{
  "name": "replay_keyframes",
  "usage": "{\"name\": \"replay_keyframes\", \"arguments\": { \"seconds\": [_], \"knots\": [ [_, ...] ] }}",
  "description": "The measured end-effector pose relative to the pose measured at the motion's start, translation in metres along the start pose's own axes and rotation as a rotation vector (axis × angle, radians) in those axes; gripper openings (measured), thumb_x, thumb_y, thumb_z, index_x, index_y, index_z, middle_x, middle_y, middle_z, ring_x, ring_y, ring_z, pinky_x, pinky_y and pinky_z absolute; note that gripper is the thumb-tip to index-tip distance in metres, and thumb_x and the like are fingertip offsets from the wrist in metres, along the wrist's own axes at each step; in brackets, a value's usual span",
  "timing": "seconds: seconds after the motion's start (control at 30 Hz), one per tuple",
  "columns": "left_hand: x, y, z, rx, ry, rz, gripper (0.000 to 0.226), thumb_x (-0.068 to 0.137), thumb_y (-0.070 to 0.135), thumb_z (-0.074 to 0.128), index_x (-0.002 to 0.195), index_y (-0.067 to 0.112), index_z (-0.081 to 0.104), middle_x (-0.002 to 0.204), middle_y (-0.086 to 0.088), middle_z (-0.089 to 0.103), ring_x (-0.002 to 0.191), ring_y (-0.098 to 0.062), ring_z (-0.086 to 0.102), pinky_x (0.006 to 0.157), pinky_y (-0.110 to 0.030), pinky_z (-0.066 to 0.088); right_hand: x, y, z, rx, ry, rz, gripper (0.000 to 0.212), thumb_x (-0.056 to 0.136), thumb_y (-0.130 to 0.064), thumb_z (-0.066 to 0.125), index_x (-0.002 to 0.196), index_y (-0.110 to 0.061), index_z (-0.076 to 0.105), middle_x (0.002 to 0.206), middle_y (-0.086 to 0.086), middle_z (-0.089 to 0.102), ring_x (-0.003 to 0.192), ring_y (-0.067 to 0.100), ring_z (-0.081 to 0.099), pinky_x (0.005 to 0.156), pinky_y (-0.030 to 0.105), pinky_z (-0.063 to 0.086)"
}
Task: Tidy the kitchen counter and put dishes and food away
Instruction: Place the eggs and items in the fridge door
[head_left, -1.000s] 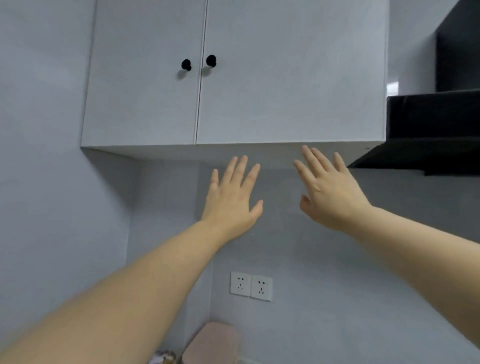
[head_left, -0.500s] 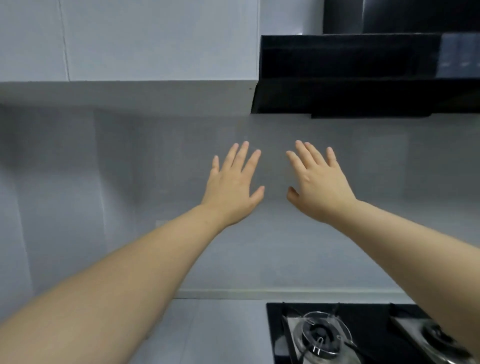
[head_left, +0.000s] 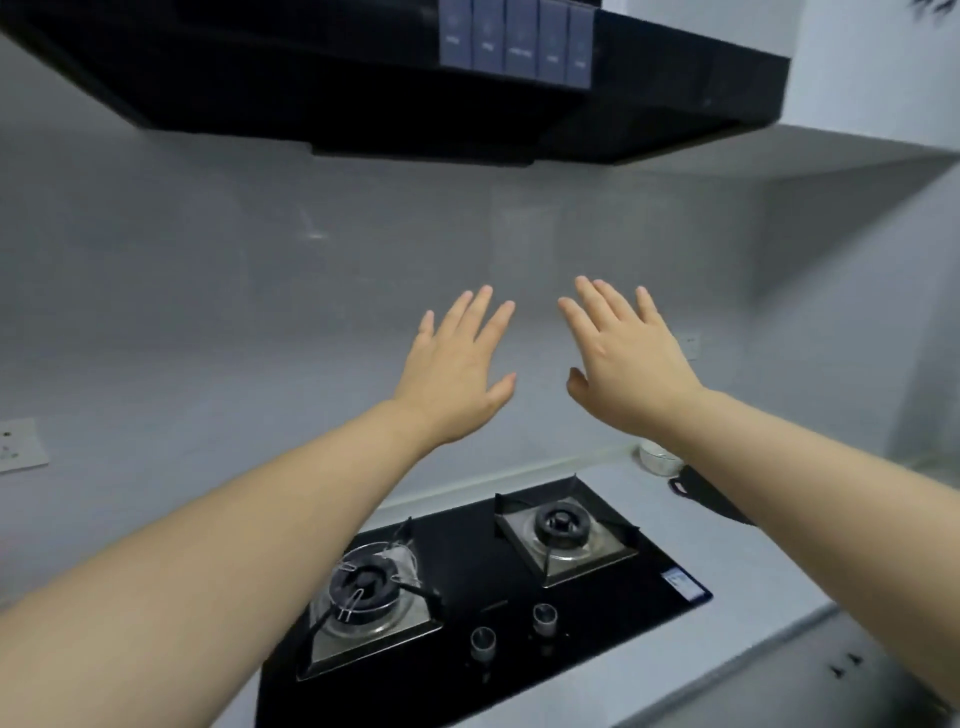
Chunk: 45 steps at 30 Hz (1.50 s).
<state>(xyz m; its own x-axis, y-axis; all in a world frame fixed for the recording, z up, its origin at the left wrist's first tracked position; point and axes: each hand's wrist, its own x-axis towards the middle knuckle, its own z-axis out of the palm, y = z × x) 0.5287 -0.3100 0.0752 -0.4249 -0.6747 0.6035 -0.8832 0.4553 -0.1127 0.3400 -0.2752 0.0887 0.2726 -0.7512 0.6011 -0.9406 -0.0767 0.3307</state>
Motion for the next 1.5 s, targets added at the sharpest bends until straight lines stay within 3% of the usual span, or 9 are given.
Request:
{"name": "replay_keyframes", "arguments": {
  "seconds": [0.4, 0.57, 0.6, 0.9, 1.23, 1.37, 1.43, 1.5],
  "knots": [
    [0.114, 0.235, 0.096, -0.199, -0.018, 0.223, 0.072, 0.095, 0.045, 0.041, 0.152, 0.023, 0.003, 0.160, -0.001, -0.004, 0.147, -0.018, -0.001, 0.118, -0.046, 0.004, -0.108, 0.230, 0.063, -0.152, -0.169, 0.273, 0.068, 0.089, -0.029, 0.048, 0.148, -0.008, 0.020, 0.157, 0.015, 0.012, 0.145, 0.027, 0.011, 0.115, 0.051, 0.011],
    [0.137, 0.279, 0.117, -0.249, -0.023, 0.278, 0.072, 0.095, 0.044, 0.041, 0.152, 0.022, 0.003, 0.160, -0.001, -0.003, 0.147, -0.019, -0.001, 0.118, -0.046, 0.004, -0.133, 0.280, 0.073, -0.199, -0.198, 0.345, 0.068, 0.089, -0.030, 0.046, 0.148, -0.008, 0.019, 0.157, 0.015, 0.012, 0.145, 0.027, 0.011, 0.115, 0.051, 0.011],
    [0.167, 0.325, 0.133, -0.286, -0.025, 0.328, 0.072, 0.095, 0.044, 0.041, 0.152, 0.022, 0.003, 0.160, -0.002, -0.002, 0.147, -0.019, -0.001, 0.118, -0.046, 0.004, -0.147, 0.324, 0.080, -0.230, -0.216, 0.415, 0.068, 0.089, -0.030, 0.046, 0.148, -0.008, 0.018, 0.157, 0.015, 0.012, 0.144, 0.027, 0.011, 0.115, 0.051, 0.011],
    [0.243, 0.441, 0.190, -0.443, -0.065, 0.441, 0.074, 0.096, 0.042, 0.042, 0.152, 0.018, 0.000, 0.160, 0.000, -0.003, 0.147, -0.016, -0.002, 0.119, -0.045, 0.004, -0.181, 0.447, 0.113, -0.359, -0.315, 0.503, 0.070, 0.089, -0.033, 0.047, 0.148, -0.008, 0.018, 0.157, 0.015, 0.009, 0.146, 0.028, 0.007, 0.115, 0.051, 0.008],
    [0.312, 0.612, 0.267, -0.995, -0.447, 0.367, 0.083, 0.092, 0.032, 0.056, 0.152, 0.013, 0.002, 0.160, -0.004, 0.005, 0.147, -0.022, 0.007, 0.119, -0.038, 0.013, -0.196, 0.592, 0.152, -0.593, -0.592, 0.331, 0.063, 0.096, -0.029, 0.034, 0.151, -0.012, 0.010, 0.159, 0.015, -0.002, 0.147, 0.029, -0.007, 0.116, 0.049, -0.006],
    [0.324, 0.666, 0.292, -1.309, -0.605, 0.224, 0.082, 0.088, 0.020, 0.064, 0.150, 0.010, 0.012, 0.154, -0.006, 0.025, 0.143, -0.023, 0.024, 0.109, -0.026, 0.023, -0.201, 0.629, 0.171, -0.628, -0.677, 0.286, 0.059, 0.098, -0.028, 0.031, 0.152, -0.015, 0.009, 0.159, 0.014, -0.004, 0.147, 0.029, -0.008, 0.115, 0.050, -0.008],
    [0.327, 0.683, 0.308, -1.404, -0.726, 0.133, 0.080, 0.088, 0.019, 0.065, 0.150, 0.008, 0.015, 0.152, -0.007, 0.030, 0.141, -0.022, 0.029, 0.109, -0.028, 0.026, -0.198, 0.639, 0.178, -0.653, -0.700, 0.249, 0.057, 0.098, -0.027, 0.029, 0.152, -0.016, 0.011, 0.159, 0.014, -0.004, 0.147, 0.029, -0.008, 0.115, 0.050, -0.007],
    [0.328, 0.698, 0.327, -1.464, -0.813, 0.090, 0.072, 0.087, 0.020, 0.067, 0.146, 0.008, 0.027, 0.144, -0.006, 0.041, 0.136, -0.022, 0.038, 0.110, -0.032, 0.032, -0.193, 0.650, 0.187, -0.673, -0.684, 0.185, 0.055, 0.096, -0.026, 0.029, 0.149, -0.016, 0.024, 0.159, 0.013, 0.008, 0.147, 0.028, 0.002, 0.116, 0.051, -0.002]
  ]
}}
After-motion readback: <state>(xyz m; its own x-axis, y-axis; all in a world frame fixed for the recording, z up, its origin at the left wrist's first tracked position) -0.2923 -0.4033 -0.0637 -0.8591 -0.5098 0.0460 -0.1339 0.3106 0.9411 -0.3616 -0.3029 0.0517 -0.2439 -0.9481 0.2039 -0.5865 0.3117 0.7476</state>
